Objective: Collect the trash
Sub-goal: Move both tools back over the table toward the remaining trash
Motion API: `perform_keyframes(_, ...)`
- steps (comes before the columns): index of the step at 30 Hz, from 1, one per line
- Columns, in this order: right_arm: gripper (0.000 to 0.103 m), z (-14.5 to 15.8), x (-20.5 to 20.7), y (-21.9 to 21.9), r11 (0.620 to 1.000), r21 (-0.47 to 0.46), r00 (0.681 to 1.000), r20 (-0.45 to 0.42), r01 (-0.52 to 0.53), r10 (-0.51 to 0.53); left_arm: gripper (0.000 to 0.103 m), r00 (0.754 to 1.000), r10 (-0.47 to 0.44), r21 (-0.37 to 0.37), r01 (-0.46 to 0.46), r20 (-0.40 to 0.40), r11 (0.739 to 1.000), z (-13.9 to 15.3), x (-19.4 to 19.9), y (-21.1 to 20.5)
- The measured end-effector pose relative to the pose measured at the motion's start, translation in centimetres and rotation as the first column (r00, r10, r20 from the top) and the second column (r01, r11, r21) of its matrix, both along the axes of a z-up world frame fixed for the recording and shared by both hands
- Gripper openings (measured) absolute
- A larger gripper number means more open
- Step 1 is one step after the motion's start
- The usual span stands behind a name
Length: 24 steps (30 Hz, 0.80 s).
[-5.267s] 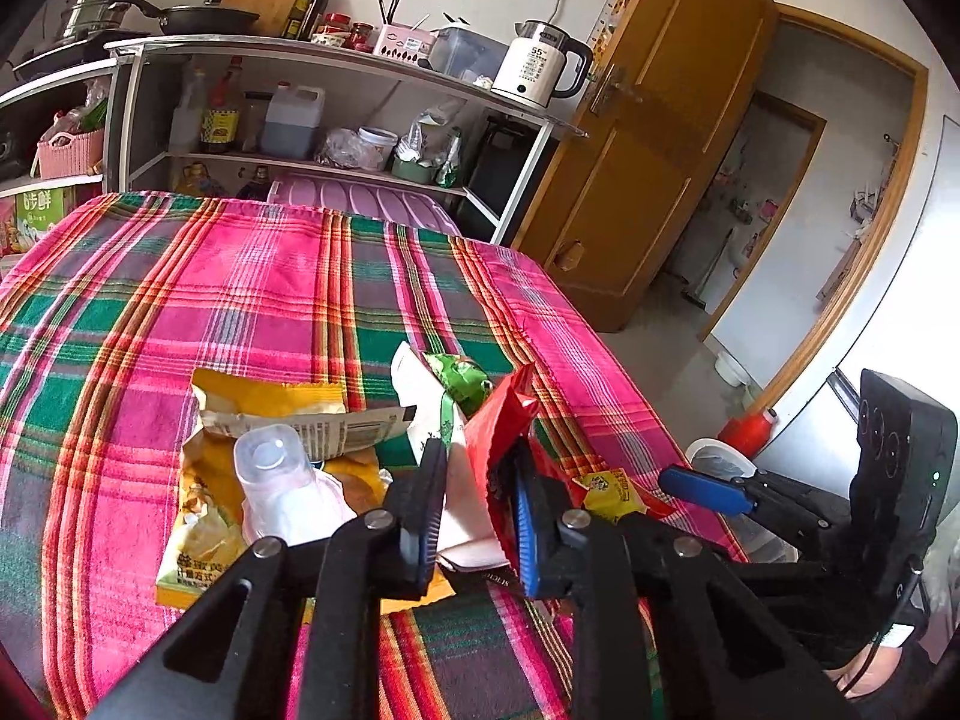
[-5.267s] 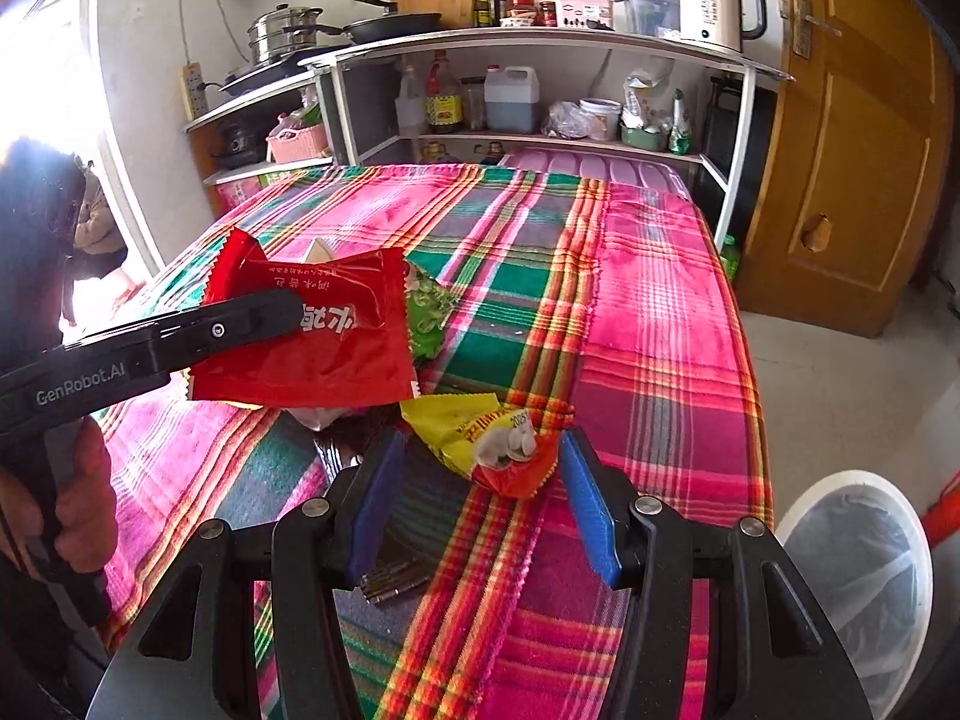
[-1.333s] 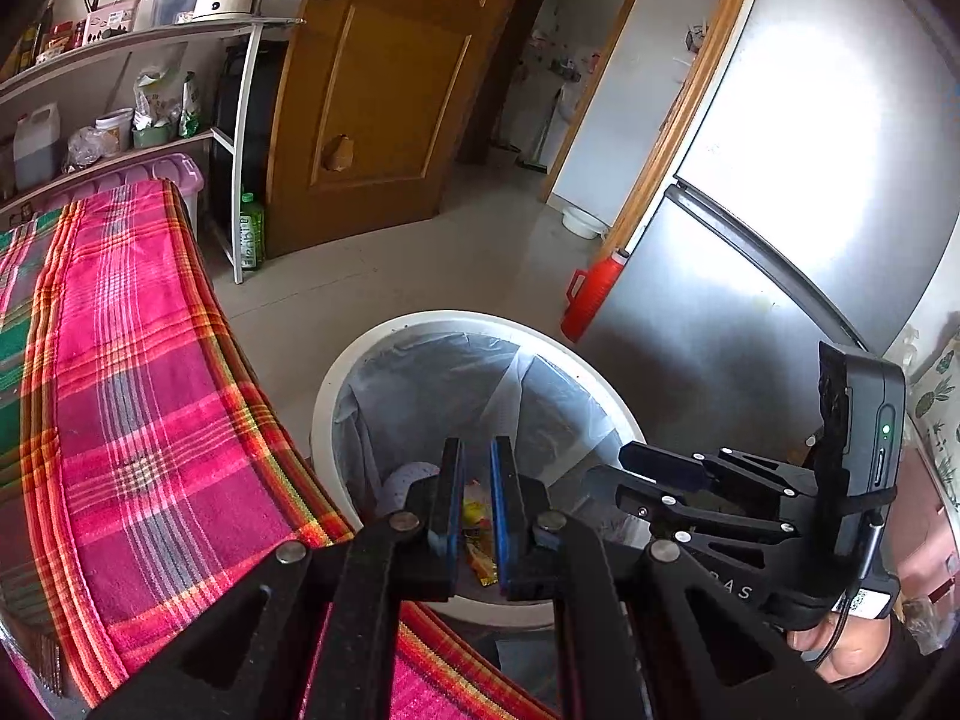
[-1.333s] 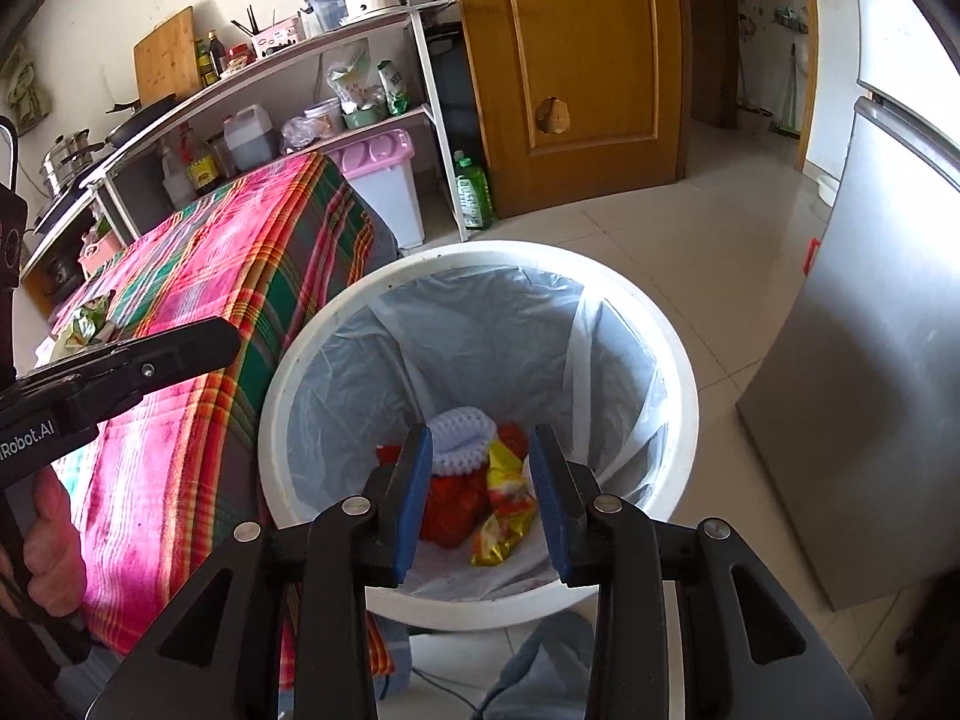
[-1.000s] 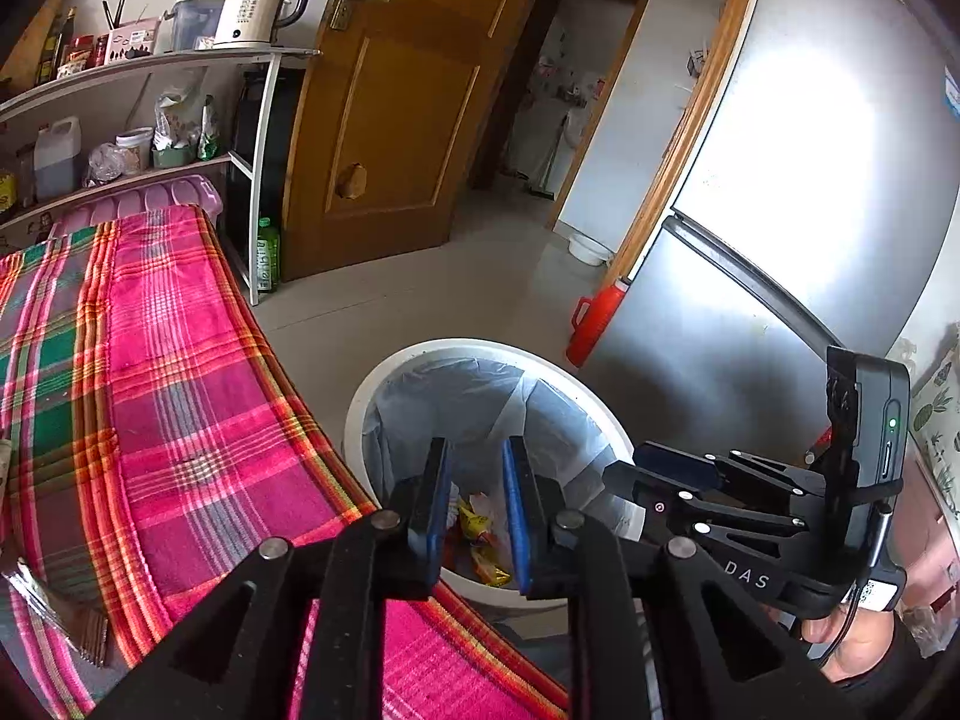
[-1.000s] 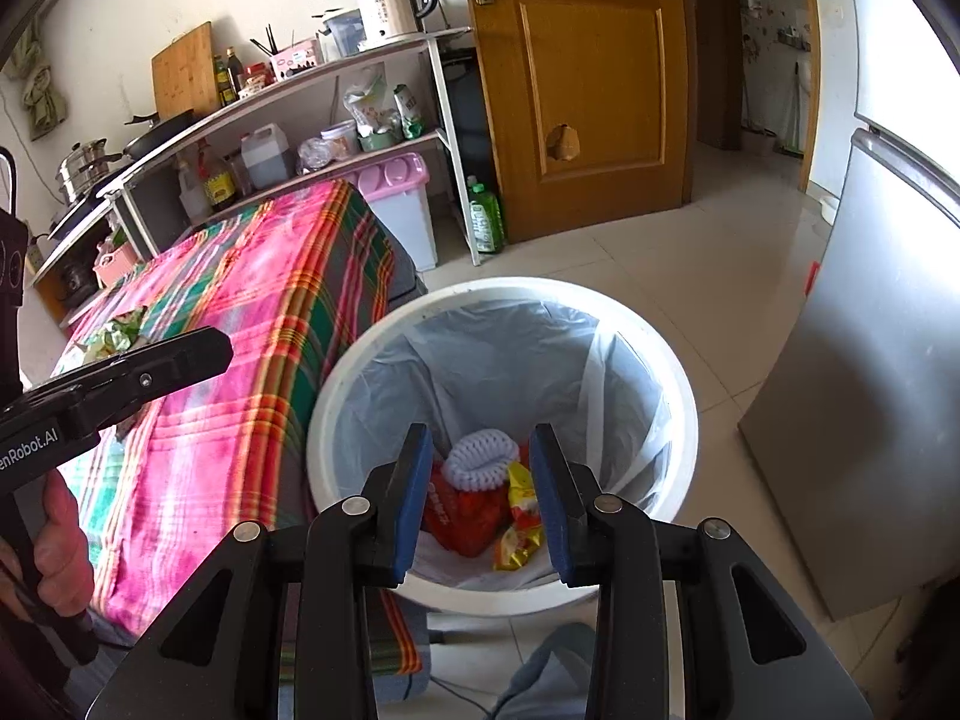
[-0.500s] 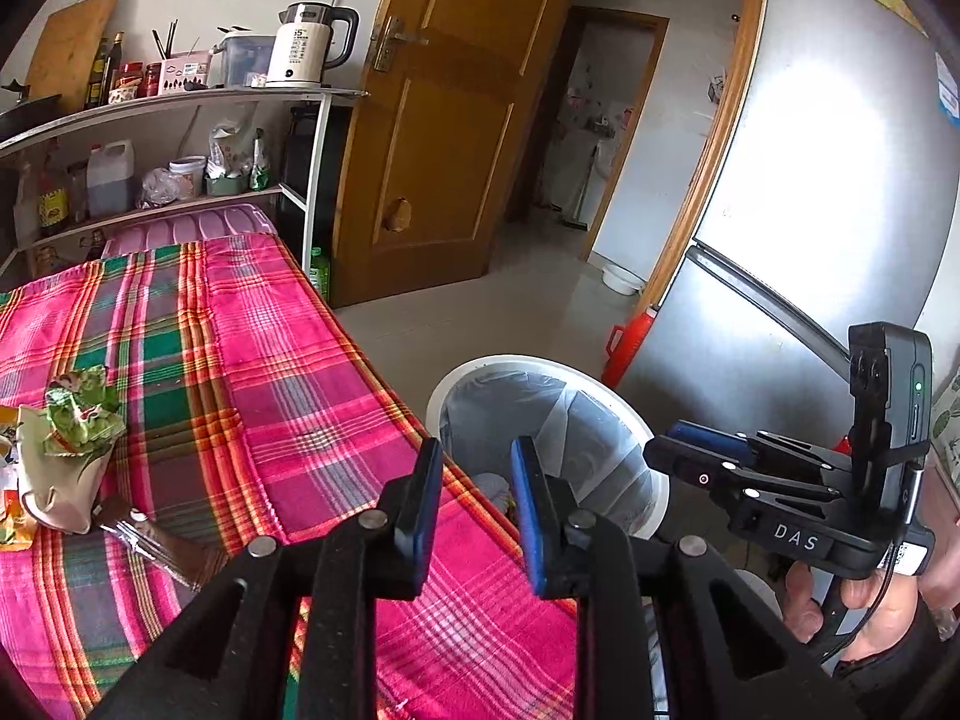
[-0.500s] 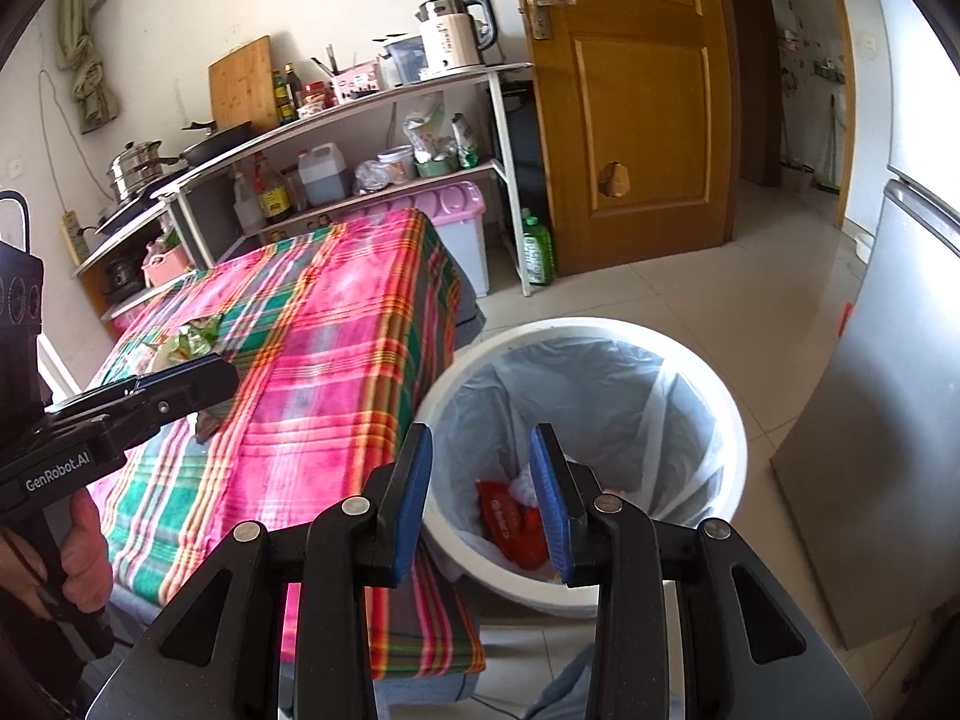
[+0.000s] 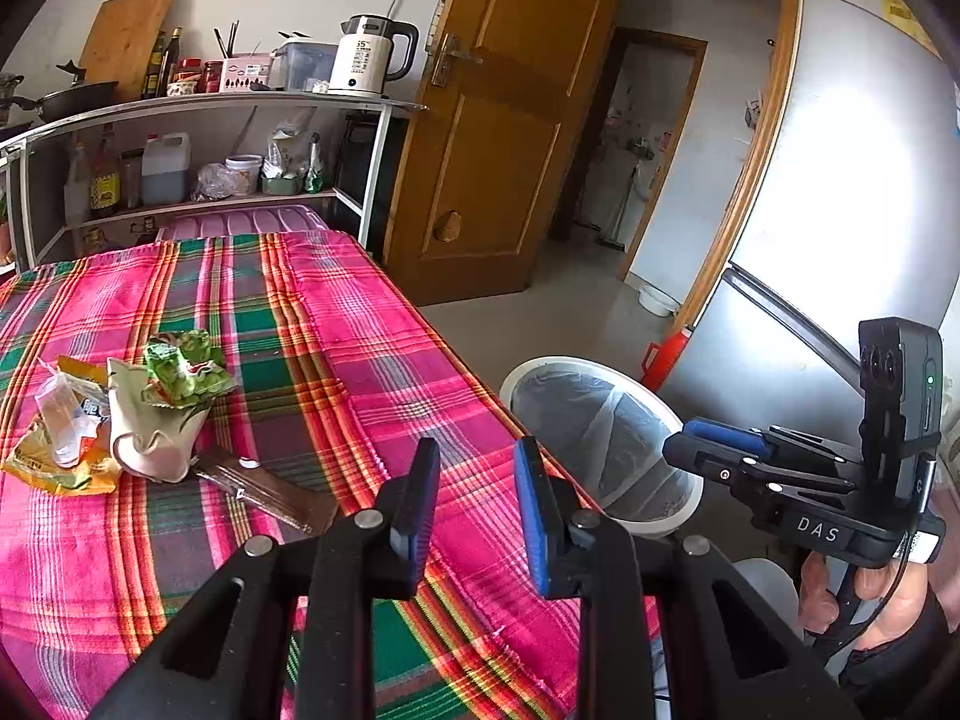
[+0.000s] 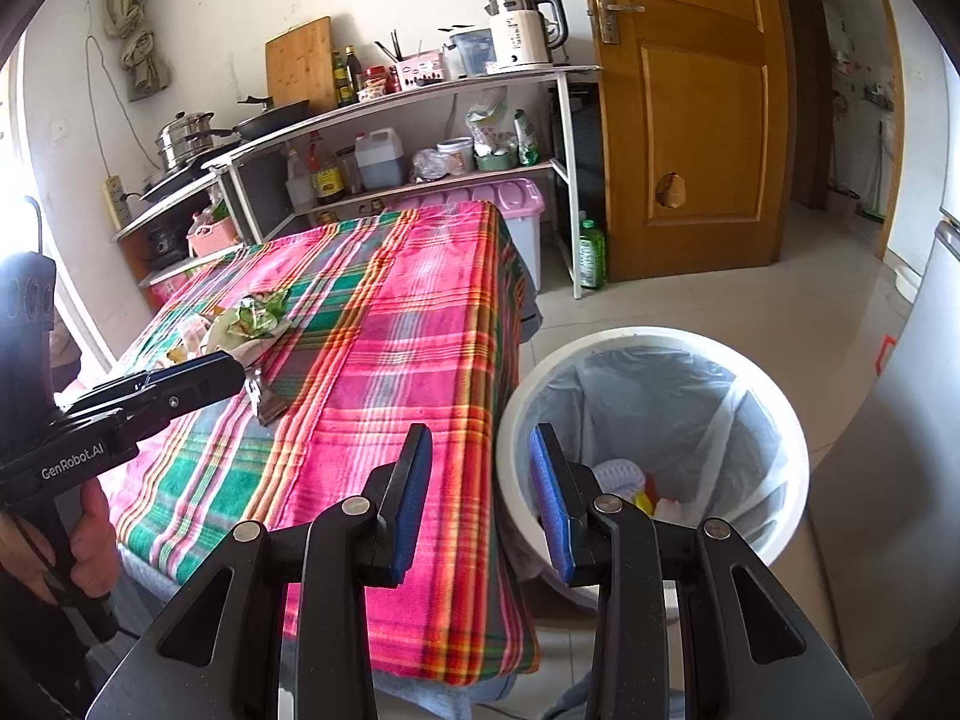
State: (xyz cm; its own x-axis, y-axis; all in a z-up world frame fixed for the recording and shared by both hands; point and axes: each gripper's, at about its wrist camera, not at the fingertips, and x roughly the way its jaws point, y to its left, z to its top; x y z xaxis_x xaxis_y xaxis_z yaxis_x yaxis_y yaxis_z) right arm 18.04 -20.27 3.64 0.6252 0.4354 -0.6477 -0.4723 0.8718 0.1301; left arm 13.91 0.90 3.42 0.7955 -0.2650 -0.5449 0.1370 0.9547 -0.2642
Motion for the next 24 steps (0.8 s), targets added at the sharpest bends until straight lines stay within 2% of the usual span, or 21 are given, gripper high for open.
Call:
perform_keyframes(9, 0.035, 0.0, -0.5, 2.4, 0.999, -0.014, 0.999, 0.001, -0.052, 0.052, 0.031, 0.998, 0.067, -0.003, -0.067, 0.002, 0.998, -0.6, -2.0, 3.0)
perform_keyframes(14, 0.035, -0.3, -0.7, 4.4, 0.995, -0.023, 0.995, -0.004, -0.097, 0.097, 0.037, 0.994, 0.112, -0.012, -0.112, -0.003, 0.994, -1.0, -2.8, 5.0)
perform_keyframes(24, 0.036, -1.1, -0.3, 9.1, 0.979, -0.031, 0.979, -0.019, -0.204, 0.203, 0.042, 0.973, 0.232, -0.038, -0.232, -0.004, 0.972, -1.4, -3.6, 10.0)
